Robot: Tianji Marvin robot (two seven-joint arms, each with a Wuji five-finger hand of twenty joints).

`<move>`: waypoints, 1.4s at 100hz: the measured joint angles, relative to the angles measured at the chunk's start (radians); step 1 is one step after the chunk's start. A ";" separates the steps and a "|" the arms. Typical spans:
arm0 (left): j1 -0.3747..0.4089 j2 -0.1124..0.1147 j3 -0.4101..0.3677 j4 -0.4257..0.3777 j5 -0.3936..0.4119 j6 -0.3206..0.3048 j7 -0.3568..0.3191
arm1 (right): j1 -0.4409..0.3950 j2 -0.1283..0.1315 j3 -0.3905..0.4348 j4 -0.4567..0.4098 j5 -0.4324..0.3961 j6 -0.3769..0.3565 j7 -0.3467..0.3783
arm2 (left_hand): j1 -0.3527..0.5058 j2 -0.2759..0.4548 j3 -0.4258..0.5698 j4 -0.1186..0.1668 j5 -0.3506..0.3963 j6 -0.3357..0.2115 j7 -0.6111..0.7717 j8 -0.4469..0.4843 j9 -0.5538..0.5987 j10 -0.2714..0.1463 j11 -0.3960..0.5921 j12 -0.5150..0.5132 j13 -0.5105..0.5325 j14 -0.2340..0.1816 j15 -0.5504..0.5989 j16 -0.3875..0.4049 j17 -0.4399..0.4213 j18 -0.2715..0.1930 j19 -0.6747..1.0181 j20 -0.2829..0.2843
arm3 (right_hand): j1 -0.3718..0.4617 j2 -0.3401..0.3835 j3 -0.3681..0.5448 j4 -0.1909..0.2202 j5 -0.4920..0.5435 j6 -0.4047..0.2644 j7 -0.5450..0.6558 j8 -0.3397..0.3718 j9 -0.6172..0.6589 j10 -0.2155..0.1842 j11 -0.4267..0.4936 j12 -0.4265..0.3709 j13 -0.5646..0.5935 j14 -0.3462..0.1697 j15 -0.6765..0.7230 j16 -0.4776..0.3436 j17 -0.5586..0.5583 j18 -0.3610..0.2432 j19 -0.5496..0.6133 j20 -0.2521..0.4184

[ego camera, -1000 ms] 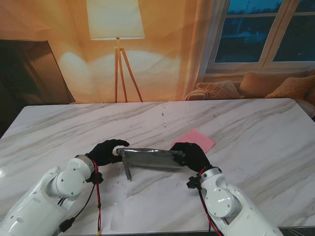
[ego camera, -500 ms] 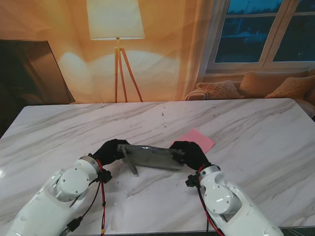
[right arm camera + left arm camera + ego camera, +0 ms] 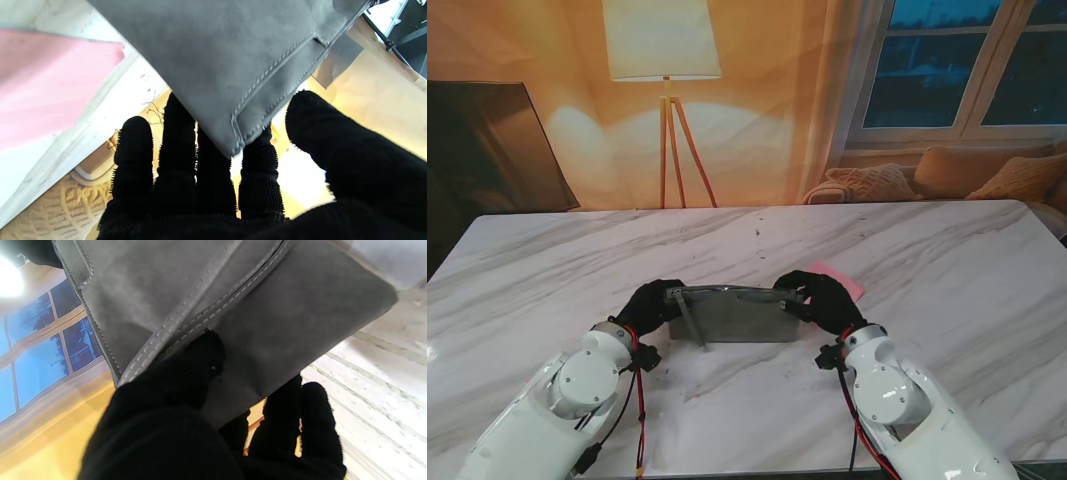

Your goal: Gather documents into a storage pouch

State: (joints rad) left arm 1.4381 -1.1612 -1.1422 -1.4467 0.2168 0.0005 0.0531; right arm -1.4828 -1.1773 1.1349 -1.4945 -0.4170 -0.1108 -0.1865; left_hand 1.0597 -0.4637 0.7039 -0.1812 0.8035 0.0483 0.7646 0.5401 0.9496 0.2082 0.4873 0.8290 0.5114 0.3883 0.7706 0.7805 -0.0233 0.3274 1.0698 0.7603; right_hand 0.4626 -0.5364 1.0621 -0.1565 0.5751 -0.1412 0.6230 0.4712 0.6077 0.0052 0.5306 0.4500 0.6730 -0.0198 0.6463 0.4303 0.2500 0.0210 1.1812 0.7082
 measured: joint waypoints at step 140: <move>-0.013 -0.065 0.073 0.010 -0.120 -0.025 0.174 | 0.001 0.047 -0.142 -0.056 0.189 0.029 0.234 | 0.000 -0.012 0.010 0.000 -0.001 0.014 -0.003 0.068 0.028 0.053 0.059 0.033 0.028 0.024 0.049 0.002 0.022 0.033 0.044 0.000 | -0.129 0.073 -0.032 0.021 -0.187 0.054 -0.157 0.012 0.045 0.063 0.219 0.250 0.065 -0.015 0.447 0.269 0.090 -0.008 0.165 0.121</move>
State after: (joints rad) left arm 1.4250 -1.2267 -1.0689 -1.4366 0.0970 -0.0245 0.2275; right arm -1.4816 -1.1305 0.9932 -1.5503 -0.2282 -0.0823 0.0479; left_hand 1.0602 -0.4756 0.7136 -0.1815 0.8027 0.0624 0.7619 0.6079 0.9781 0.2610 0.5458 0.8616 0.5392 0.4126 0.8199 0.7826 -0.0012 0.3600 1.1142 0.7603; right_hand 0.3332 -0.4632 1.0299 -0.1352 0.3877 -0.0872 0.4661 0.4828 0.6524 0.0679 0.7501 0.6997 0.7381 -0.0350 1.0931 0.6996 0.3400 0.0126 1.3462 0.8293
